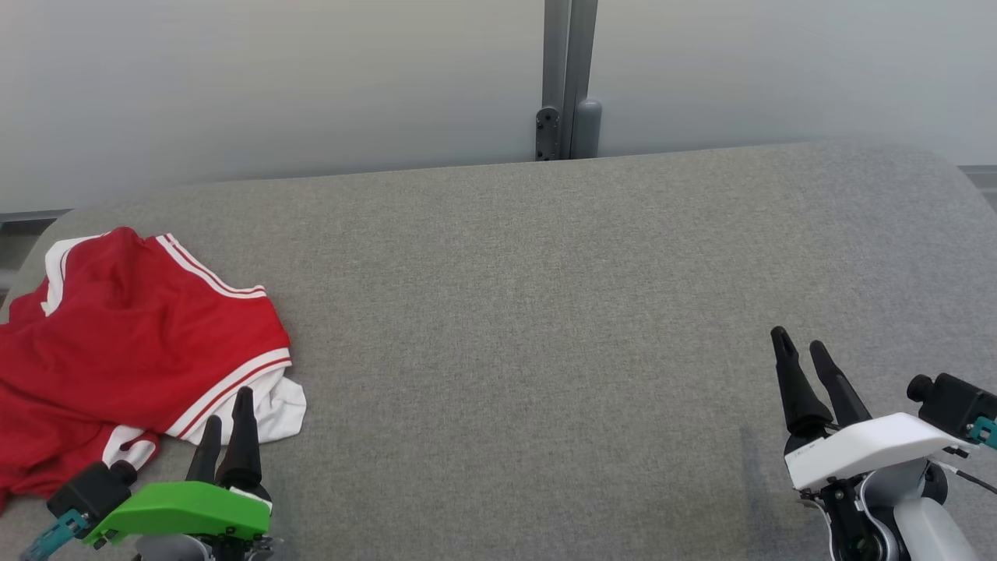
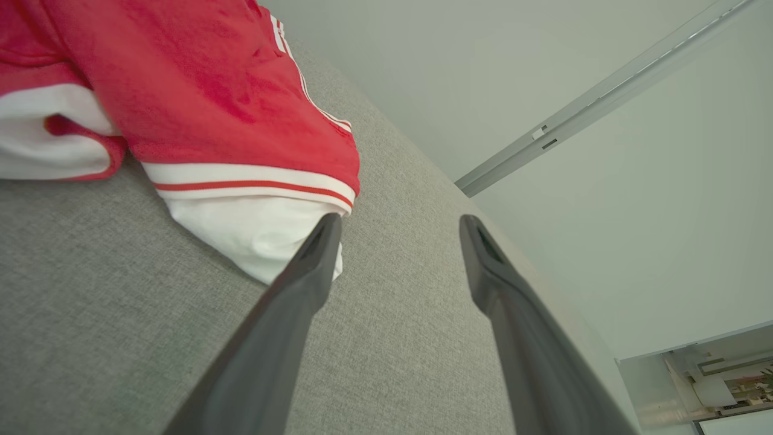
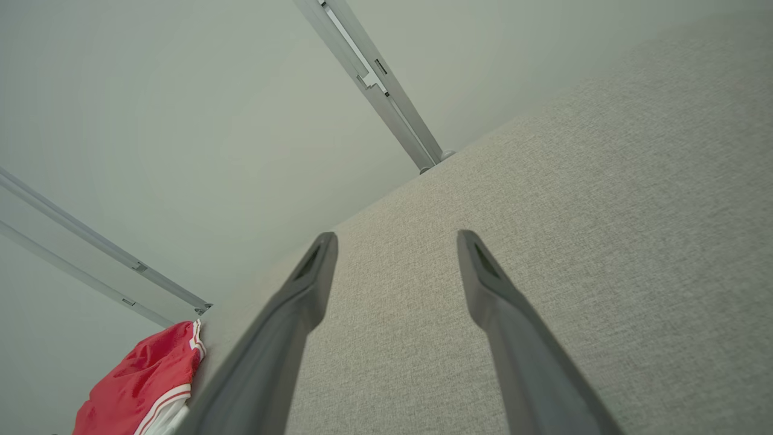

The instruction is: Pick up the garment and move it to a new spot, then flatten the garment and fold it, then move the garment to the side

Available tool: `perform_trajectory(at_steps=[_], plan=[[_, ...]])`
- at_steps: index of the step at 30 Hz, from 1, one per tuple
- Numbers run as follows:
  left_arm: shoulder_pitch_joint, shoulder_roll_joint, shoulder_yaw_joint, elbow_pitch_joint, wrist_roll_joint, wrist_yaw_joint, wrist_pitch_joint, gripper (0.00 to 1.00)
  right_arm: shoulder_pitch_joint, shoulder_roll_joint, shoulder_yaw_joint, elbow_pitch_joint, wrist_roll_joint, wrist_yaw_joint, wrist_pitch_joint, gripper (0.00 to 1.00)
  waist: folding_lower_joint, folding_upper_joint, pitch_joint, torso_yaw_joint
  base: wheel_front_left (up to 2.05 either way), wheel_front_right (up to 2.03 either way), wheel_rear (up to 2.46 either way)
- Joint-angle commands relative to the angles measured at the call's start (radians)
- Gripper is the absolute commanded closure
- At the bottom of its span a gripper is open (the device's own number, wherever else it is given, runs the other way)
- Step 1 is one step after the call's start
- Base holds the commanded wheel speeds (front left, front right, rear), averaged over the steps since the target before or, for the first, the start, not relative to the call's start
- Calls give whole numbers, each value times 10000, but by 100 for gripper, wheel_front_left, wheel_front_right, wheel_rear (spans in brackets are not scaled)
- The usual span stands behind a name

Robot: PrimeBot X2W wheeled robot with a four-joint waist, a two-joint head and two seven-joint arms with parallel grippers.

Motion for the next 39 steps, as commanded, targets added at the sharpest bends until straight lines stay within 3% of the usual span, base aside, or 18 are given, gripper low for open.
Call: perform_trajectory(at_steps=[1,20,39], plan=[[-37,128,-9,-81,375,41,-125,0,1,-116,37,-160,-425,5,-120,0,0,0,-1,7,0,0,0],[305,47,331,-55,2749,-121,-675,0,345,-256,-152,63,-2701,6,-673,0,0,0,-28,67,0,0,0],[449,0,629,210,4729,-428,-1151,0,499,-339,-428,216,-4025,7,-1150,0,0,0,-32,118,0,0,0]])
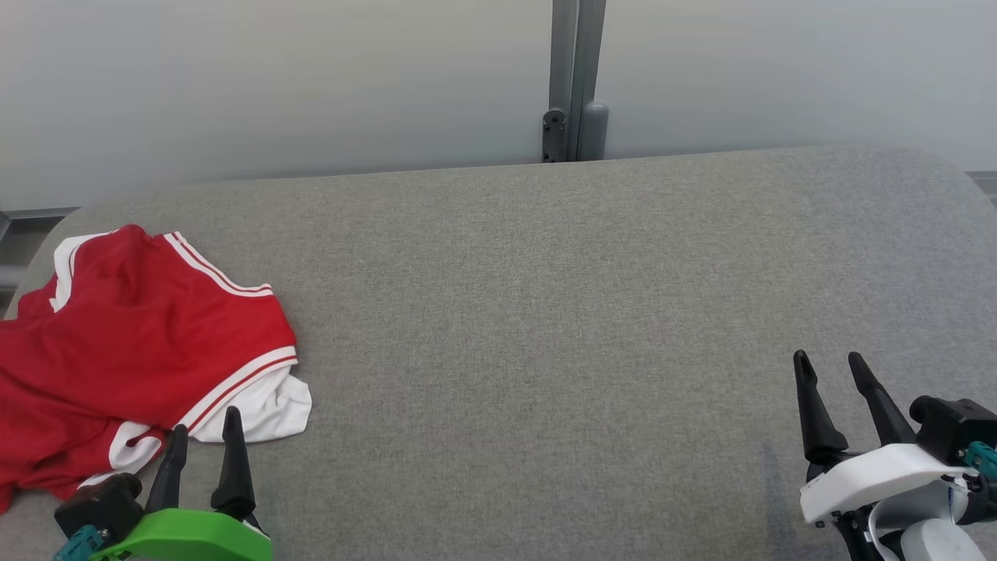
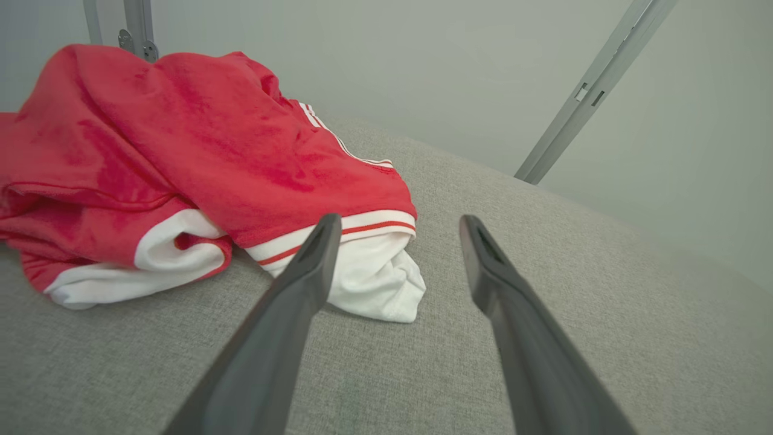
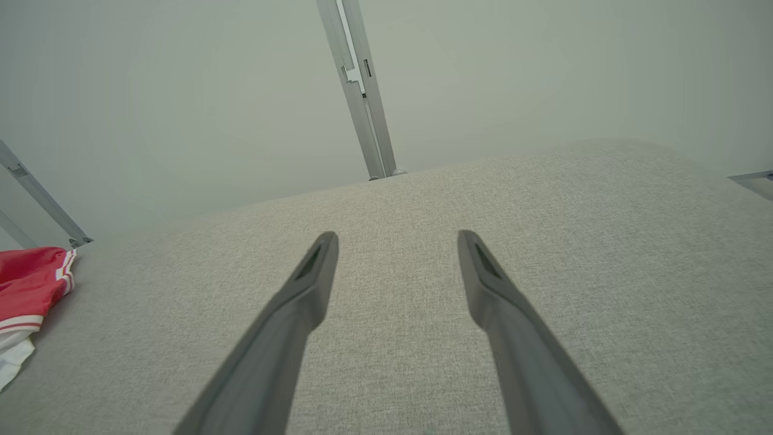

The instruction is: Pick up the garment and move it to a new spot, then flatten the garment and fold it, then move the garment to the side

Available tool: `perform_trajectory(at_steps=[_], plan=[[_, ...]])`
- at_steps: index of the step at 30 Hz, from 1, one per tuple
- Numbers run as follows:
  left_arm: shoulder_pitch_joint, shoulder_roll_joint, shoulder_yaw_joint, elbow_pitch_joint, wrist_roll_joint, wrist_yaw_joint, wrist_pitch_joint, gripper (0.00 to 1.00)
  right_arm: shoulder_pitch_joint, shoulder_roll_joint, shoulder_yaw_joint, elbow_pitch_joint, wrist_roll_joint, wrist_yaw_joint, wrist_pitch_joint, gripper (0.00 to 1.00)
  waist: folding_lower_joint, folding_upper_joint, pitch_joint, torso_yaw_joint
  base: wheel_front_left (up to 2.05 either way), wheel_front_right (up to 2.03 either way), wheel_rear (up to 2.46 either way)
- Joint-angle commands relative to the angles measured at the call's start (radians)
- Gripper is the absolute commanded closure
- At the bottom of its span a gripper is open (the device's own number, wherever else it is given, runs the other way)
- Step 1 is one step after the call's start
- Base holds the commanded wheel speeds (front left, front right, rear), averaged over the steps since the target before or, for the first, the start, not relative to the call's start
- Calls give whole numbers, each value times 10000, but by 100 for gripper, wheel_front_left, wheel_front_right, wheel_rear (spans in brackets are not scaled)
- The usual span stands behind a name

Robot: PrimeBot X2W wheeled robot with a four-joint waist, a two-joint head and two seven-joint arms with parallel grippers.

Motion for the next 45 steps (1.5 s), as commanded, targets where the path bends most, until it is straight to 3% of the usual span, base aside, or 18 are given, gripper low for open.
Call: perform_trajectory(at_steps=[1,25,45], plan=[[54,53,49,-11,267,-75,-103,0,55,-82,-40,-32,-226,5,-111,0,0,0,4,8,0,0,0],[143,-63,349,77,2350,-337,-607,0,70,-120,-337,34,-1716,5,-608,0,0,0,57,13,0,0,0],[195,-3,249,269,3055,-422,-867,0,239,-158,-482,172,-2209,6,-867,0,0,0,16,-48,0,0,0]])
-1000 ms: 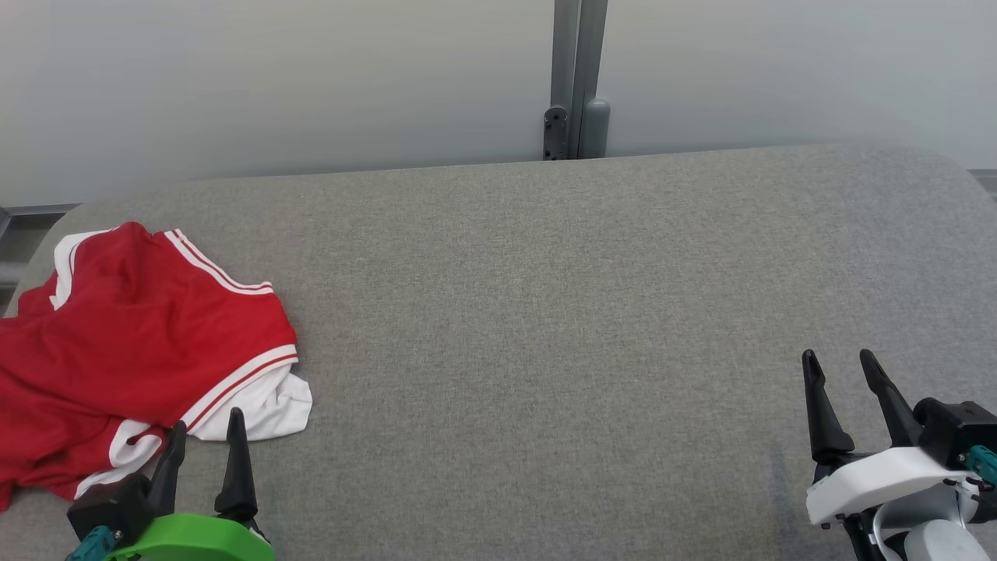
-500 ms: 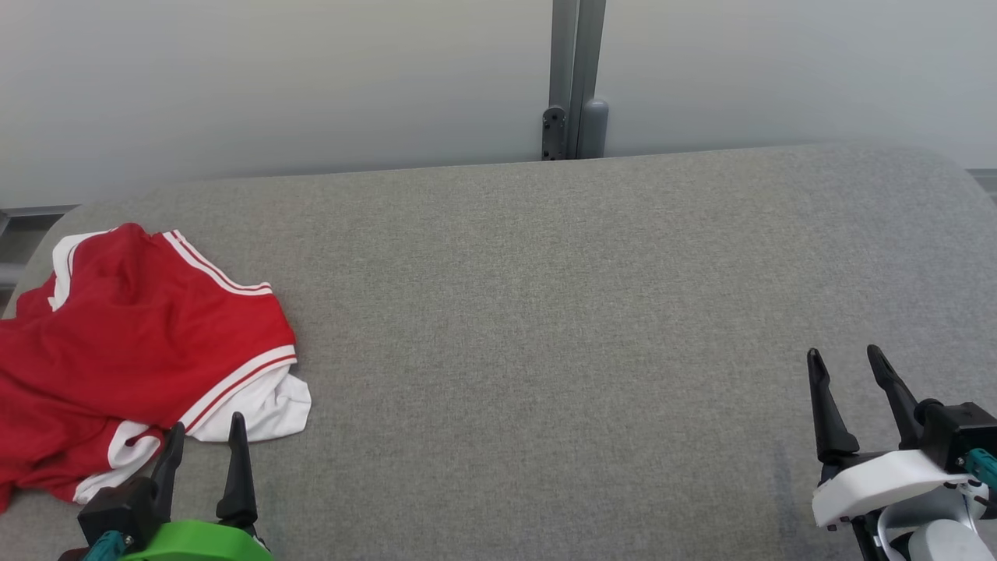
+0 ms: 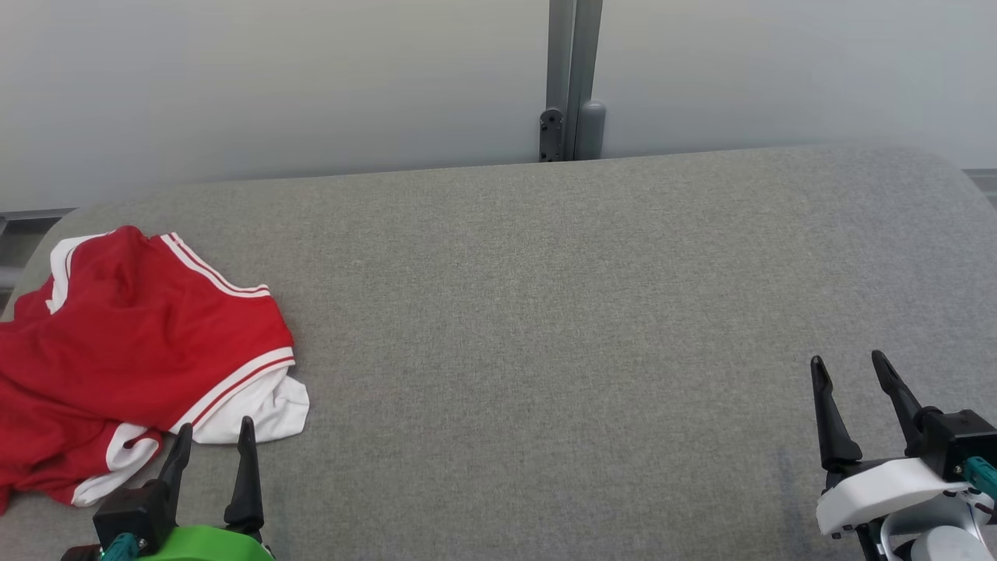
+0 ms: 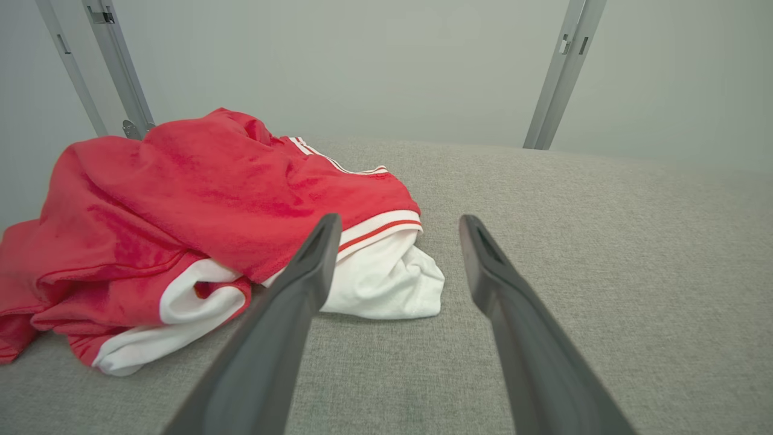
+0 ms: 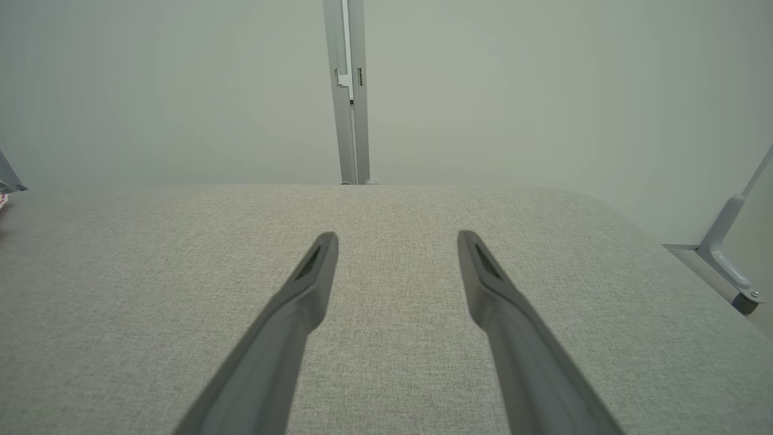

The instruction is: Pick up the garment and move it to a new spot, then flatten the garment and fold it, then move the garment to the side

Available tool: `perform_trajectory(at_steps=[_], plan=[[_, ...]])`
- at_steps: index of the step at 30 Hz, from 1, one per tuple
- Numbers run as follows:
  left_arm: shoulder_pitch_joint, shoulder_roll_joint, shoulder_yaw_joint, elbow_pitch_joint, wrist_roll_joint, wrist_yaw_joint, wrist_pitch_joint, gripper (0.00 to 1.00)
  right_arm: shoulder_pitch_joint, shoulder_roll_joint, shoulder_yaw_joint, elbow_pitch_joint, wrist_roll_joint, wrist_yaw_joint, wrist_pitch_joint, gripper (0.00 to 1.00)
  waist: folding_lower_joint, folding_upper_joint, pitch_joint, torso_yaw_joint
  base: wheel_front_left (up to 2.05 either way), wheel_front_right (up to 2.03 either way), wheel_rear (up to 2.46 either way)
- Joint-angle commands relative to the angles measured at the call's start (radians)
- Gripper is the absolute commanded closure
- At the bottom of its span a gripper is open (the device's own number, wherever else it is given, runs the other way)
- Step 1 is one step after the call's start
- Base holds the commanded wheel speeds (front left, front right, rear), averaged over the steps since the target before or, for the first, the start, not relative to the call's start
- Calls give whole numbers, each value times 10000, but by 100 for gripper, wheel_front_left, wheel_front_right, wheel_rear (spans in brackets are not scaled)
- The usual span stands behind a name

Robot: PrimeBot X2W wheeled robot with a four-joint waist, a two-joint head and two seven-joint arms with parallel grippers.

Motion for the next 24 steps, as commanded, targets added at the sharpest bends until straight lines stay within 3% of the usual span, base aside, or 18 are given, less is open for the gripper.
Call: perform_trajectory(at_steps=[1,17,24], plan=[[54,69,-21,37,-52,-36,-37,0,82,-26,-29,15,26,4,-35,0,0,0,8,0,0,0,0],[-27,283,-449,73,-431,-41,-37,0,124,-30,53,46,143,4,-35,0,0,0,-17,7,0,0,0],[-168,284,-606,125,-414,-40,-35,0,337,88,125,63,170,4,-33,0,0,0,-204,1042,0,0,0]])
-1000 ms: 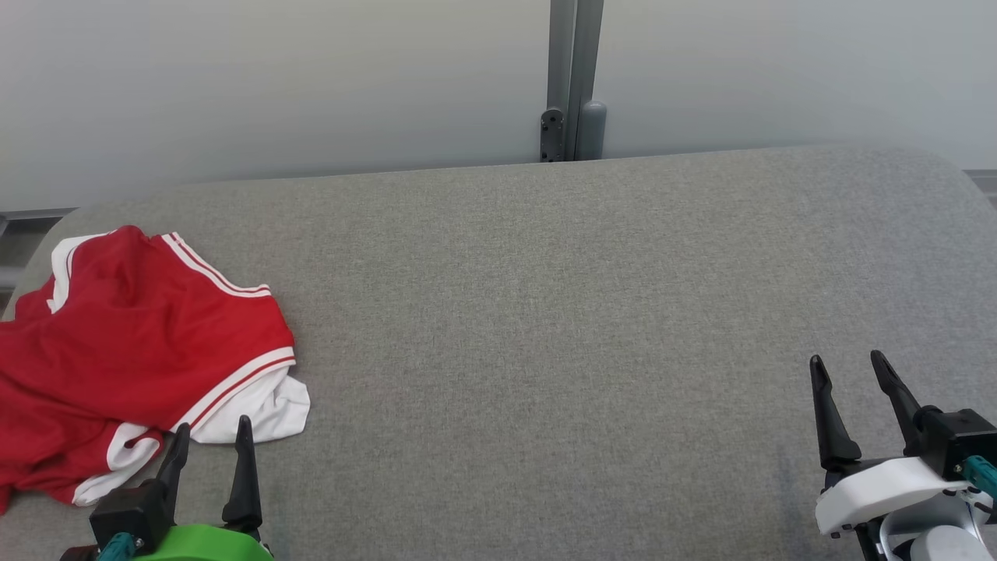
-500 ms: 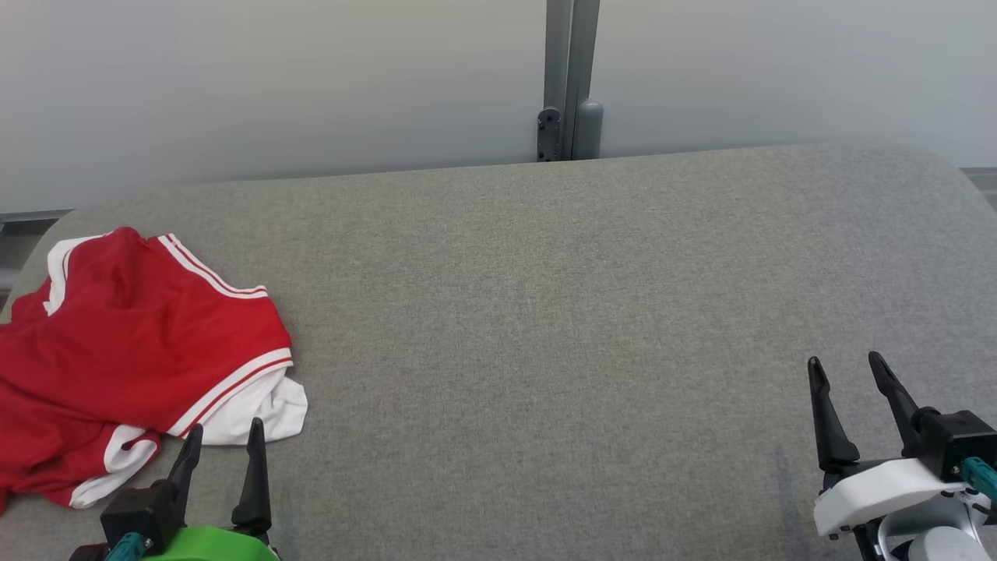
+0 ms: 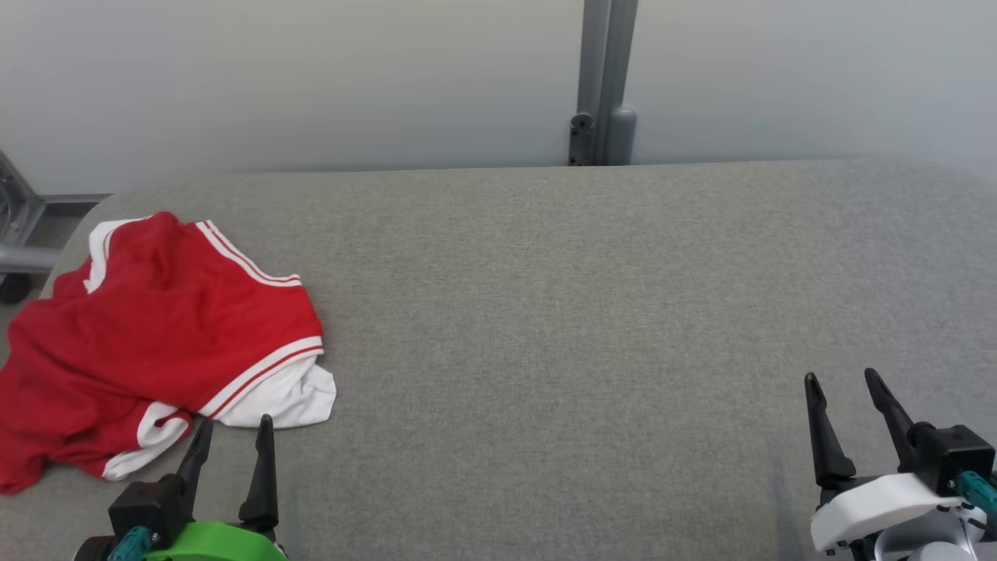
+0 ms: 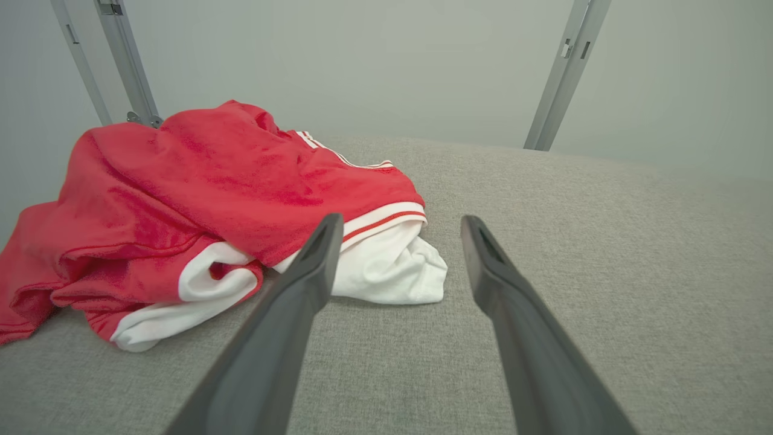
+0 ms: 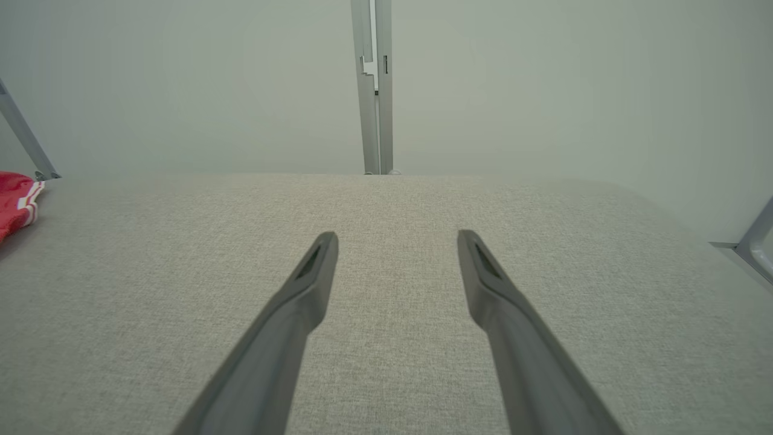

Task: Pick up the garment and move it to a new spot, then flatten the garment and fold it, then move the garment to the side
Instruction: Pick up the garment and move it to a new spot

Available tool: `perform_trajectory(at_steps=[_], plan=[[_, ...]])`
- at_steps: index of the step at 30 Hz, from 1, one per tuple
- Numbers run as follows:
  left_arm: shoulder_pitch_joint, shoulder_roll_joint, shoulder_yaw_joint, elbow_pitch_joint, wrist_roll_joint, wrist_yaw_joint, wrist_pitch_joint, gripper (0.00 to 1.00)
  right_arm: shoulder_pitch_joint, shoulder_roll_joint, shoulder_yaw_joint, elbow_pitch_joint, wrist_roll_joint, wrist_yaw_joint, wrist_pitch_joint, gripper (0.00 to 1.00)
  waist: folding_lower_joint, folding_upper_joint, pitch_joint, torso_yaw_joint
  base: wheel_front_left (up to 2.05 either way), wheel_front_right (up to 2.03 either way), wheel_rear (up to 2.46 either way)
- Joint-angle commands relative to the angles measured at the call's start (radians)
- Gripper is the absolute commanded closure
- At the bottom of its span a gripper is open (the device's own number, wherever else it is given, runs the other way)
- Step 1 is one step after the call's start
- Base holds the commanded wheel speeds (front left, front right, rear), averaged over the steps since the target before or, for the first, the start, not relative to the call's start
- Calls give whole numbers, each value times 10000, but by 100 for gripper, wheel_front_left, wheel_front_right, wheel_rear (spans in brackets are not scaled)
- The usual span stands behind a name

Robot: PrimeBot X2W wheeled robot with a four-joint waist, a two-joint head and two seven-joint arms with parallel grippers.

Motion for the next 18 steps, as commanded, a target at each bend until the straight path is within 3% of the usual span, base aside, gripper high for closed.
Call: perform_trajectory(at_steps=[1,11,18], plan=[[-62,82,3,16,64,-30,-34,0,121,62,-6,4,12,4,-31,0,-1,0,-155,790,0,0,0],[331,338,358,43,26,-26,-34,0,-146,292,609,131,67,2,-31,0,-1,0,-454,3346,0,0,0],[563,345,524,-141,-21,-27,-32,0,-403,318,938,239,62,2,-31,0,-1,0,-370,3877,0,0,0]])
